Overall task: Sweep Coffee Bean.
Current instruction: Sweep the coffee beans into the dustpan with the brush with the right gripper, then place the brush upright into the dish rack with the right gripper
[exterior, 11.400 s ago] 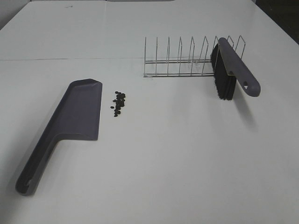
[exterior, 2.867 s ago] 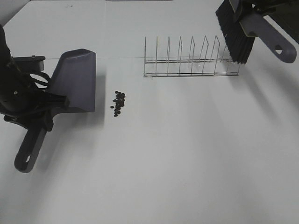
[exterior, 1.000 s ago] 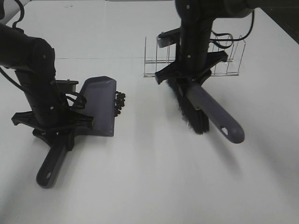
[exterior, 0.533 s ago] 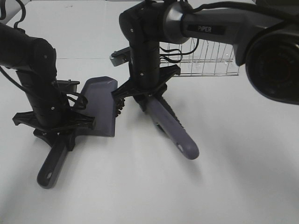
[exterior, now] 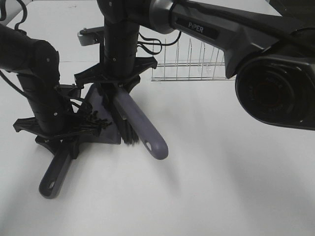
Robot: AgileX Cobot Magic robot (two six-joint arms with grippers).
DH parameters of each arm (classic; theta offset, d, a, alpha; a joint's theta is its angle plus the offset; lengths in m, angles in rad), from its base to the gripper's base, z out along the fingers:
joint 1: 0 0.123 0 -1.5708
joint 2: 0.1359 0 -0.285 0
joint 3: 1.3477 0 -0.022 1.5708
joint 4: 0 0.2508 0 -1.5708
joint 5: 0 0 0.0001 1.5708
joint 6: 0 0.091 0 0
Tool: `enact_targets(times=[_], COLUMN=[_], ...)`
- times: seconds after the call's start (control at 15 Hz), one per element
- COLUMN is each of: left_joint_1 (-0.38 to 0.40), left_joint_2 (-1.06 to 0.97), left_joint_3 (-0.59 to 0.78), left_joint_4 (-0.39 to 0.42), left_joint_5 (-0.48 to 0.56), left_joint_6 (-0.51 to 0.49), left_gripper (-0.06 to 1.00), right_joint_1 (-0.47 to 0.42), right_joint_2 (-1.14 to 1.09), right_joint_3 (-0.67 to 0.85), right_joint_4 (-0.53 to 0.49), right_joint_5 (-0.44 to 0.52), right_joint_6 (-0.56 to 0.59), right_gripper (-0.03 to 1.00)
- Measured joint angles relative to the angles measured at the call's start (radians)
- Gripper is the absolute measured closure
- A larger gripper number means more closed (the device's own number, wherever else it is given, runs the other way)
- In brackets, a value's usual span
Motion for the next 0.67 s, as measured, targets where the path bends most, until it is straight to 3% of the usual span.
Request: enact_targets(times=[0.27, 0.67], left_joint_1=[0.0, 0.0], left_joint_2=[0.0, 0.0], left_joint_3=[0.0, 0.0], left_joint_4=[0.0, 0.0], left_joint_5=[0.0, 0.001], left_joint_6=[0.0, 0.0], left_gripper=[0.62, 0.62], right_joint_1=[0.0, -0.094], right_joint_2=[-0.04, -0.159], right_joint_3=[-0.057, -0.016], right_joint_4=[-0.134, -0.171], right_joint_5=[0.005, 0.011], right_joint_6=[-0.006, -0.073], right_gripper=[0.68, 0.68])
